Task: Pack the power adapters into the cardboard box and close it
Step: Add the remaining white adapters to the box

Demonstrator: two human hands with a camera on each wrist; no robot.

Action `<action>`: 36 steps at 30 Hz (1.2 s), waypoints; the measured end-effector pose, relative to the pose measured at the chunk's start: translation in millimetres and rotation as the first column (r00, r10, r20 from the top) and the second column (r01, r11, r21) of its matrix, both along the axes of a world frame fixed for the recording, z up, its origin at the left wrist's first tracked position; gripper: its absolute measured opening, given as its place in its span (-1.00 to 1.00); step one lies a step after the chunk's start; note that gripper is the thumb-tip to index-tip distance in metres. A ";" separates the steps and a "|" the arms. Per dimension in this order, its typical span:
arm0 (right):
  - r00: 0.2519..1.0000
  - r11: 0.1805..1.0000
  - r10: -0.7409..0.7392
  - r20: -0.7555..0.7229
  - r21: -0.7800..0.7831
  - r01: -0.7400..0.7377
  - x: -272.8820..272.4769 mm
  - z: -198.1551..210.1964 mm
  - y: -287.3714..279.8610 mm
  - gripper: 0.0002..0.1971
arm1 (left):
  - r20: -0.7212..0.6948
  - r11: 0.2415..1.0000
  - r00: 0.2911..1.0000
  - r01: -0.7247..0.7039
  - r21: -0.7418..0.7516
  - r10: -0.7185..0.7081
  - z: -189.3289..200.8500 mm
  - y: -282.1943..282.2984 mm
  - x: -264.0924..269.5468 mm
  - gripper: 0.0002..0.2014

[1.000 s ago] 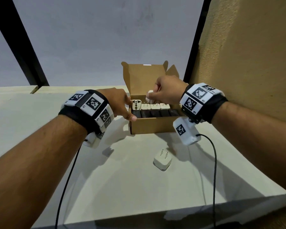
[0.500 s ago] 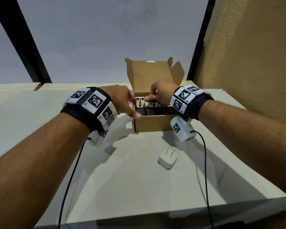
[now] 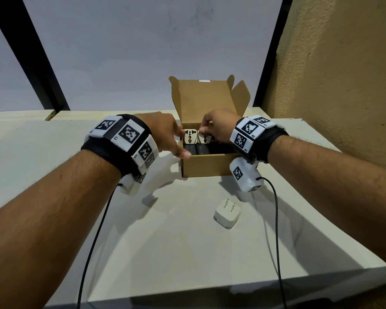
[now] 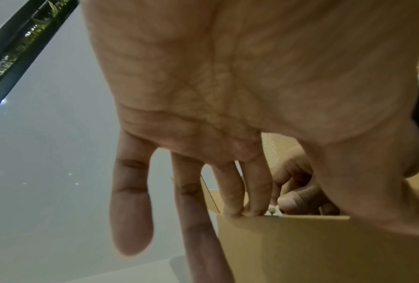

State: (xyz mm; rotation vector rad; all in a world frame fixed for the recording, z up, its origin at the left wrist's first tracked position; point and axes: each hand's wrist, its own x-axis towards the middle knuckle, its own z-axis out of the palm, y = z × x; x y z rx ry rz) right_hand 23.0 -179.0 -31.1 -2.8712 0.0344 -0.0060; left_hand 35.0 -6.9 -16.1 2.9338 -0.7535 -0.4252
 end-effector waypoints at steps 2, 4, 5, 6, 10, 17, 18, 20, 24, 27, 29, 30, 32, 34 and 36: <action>1.000 1.000 0.003 0.020 0.006 -0.003 0.4 -2.2 -2.5 -0.71 | 0.000 1.000 1.000 -0.003 -0.016 0.003 1.2 0.9 -2.3 -0.17; 0.999 1.000 -0.001 0.039 0.025 0.000 0.8 -4.0 -5.4 -0.68 | -0.012 1.000 1.000 -0.010 -0.028 0.010 1.0 1.6 -2.2 -0.16; 0.999 1.000 -0.002 0.041 0.023 0.001 0.6 -4.9 -6.6 -0.66 | -0.019 1.000 1.000 -0.015 -0.027 0.015 0.2 1.9 -0.9 -0.16; 0.999 1.000 -0.003 0.040 0.008 0.003 0.2 -5.5 -7.7 -0.63 | -0.027 1.000 0.999 -0.019 -0.024 0.019 -0.7 1.6 0.3 -0.15; 0.999 0.997 0.005 0.051 -0.071 -0.001 -3.4 -0.9 -11.4 -0.56 | -0.043 0.999 0.999 -0.029 -0.022 0.028 -2.8 0.0 3.2 -0.14; 0.960 0.974 0.217 0.176 0.021 -0.224 -67.2 22.0 -15.1 -0.77 | -0.042 0.999 0.998 -0.038 -0.008 0.038 -1.2 -0.9 0.1 -0.17; 0.953 0.963 0.258 0.161 0.036 -0.267 -81.4 21.9 -14.4 -0.82 | -0.035 0.999 0.999 -0.038 -0.002 0.038 -0.6 -1.0 -0.6 -0.17; 0.930 0.930 0.366 0.025 0.014 -0.367 -104.8 19.4 -14.6 -0.87 | -0.026 0.999 0.999 -0.040 0.002 0.040 0.8 -1.5 -1.9 -0.17; 0.787 0.844 0.502 -0.359 0.006 -0.536 -126.5 14.0 -21.4 -0.39 | -0.021 0.999 0.999 -0.049 0.001 0.049 1.5 -1.6 -5.3 -0.18; 0.736 0.825 0.541 -0.407 0.089 -0.558 -133.9 12.3 -25.2 -0.29 | -0.020 0.998 0.998 -0.064 -0.018 0.063 1.7 -1.1 -8.5 -0.19; 0.697 0.815 0.557 -0.452 0.138 -0.562 -136.0 5.8 -24.8 -0.26 | -0.023 0.998 0.998 -0.067 -0.017 0.067 2.6 -0.7 -10.2 -0.19; 0.690 0.813 0.559 -0.460 0.140 -0.565 -136.0 0.5 -24.1 -0.26 | -0.025 0.998 0.998 -0.066 -0.010 0.066 3.5 -0.7 -11.2 -0.19; 0.708 0.811 0.560 -0.431 0.108 -0.575 -133.9 -10.8 -22.7 -0.32 | -0.026 0.998 0.998 -0.065 0.007 0.065 5.4 -2.1 -12.9 -0.20; 0.734 0.807 0.566 -0.375 0.071 -0.586 -131.7 -16.5 -21.9 -0.41 | -0.027 0.998 0.998 -0.065 0.013 0.065 6.6 -3.4 -14.3 -0.21; 0.758 0.818 0.560 -0.336 0.077 -0.570 -130.3 -14.5 -22.2 -0.45 | -0.026 0.998 0.998 -0.064 0.011 0.064 7.4 -4.1 -15.1 -0.22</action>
